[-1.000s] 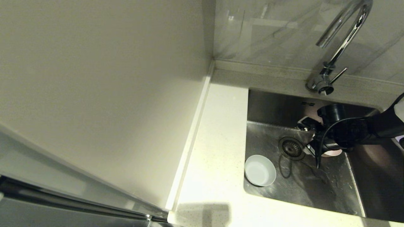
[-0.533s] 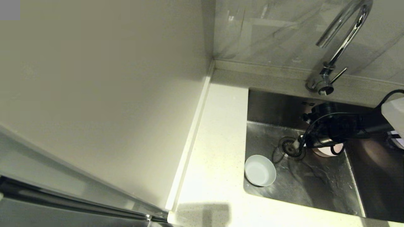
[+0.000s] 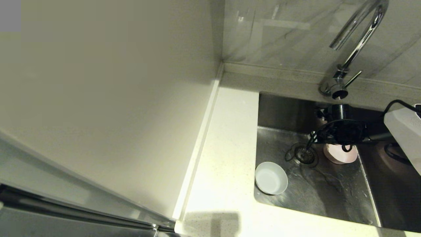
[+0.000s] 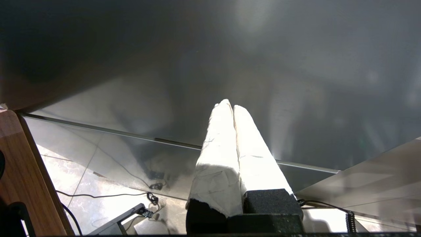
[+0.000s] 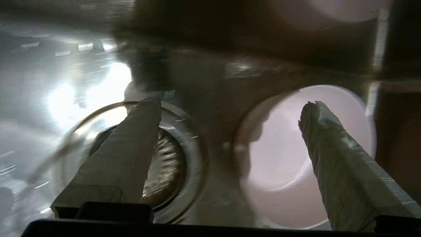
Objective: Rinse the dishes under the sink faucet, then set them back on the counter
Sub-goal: Put a bowl back to the table from the sink
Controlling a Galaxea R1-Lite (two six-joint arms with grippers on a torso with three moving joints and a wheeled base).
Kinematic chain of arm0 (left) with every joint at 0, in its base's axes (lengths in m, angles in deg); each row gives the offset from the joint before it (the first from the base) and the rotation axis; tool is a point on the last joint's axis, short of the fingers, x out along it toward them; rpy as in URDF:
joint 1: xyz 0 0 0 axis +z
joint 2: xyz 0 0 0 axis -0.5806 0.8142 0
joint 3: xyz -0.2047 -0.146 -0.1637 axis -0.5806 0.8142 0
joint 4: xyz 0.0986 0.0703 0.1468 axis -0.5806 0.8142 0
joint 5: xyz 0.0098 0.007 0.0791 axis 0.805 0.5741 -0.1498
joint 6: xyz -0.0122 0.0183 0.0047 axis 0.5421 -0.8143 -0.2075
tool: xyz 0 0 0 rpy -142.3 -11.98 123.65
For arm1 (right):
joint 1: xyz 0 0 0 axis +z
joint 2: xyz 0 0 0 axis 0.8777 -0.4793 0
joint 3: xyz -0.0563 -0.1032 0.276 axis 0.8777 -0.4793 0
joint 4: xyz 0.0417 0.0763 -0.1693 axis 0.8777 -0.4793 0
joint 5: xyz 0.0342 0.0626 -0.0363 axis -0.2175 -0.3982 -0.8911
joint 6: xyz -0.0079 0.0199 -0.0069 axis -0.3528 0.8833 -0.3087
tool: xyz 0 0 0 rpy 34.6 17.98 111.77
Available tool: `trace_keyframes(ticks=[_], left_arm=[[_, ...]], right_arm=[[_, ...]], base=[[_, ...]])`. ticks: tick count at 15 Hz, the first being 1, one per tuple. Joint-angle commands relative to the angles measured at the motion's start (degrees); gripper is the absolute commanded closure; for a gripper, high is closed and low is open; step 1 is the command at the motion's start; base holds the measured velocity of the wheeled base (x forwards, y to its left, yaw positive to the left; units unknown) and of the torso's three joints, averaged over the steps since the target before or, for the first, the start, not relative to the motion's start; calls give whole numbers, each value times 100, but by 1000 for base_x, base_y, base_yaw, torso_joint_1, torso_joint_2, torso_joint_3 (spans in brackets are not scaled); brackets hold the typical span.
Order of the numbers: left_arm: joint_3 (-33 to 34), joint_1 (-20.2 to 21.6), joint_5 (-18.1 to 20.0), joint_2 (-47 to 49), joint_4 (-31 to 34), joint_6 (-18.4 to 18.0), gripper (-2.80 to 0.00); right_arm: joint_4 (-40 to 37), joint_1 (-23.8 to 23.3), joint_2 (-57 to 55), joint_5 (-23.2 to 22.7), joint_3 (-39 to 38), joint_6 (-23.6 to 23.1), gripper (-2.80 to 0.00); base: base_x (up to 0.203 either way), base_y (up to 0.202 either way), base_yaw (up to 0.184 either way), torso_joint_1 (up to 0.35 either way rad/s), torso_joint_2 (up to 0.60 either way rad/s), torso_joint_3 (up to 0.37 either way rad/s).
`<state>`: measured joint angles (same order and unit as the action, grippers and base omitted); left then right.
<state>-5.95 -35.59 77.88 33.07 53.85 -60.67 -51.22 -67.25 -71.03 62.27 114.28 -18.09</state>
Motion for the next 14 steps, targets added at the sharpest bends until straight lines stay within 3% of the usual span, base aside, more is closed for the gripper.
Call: trace_keyframes(ticks=[1,13,14], left_arm=[[18,1,-6,0,-2,0,0],[18,1,0,0,-2,0,0],[18,1,0,0,-2,0,0]], right_arm=[[38,-98,-171,113,84,-55,-280],[30,-378,-540,332,93,-235,-280],[22,-387,-547,332,74,-275,0]], base=[[0,0,0,0,0,0],[0,0,0,0,0,0],[0,0,0,0,0,0]])
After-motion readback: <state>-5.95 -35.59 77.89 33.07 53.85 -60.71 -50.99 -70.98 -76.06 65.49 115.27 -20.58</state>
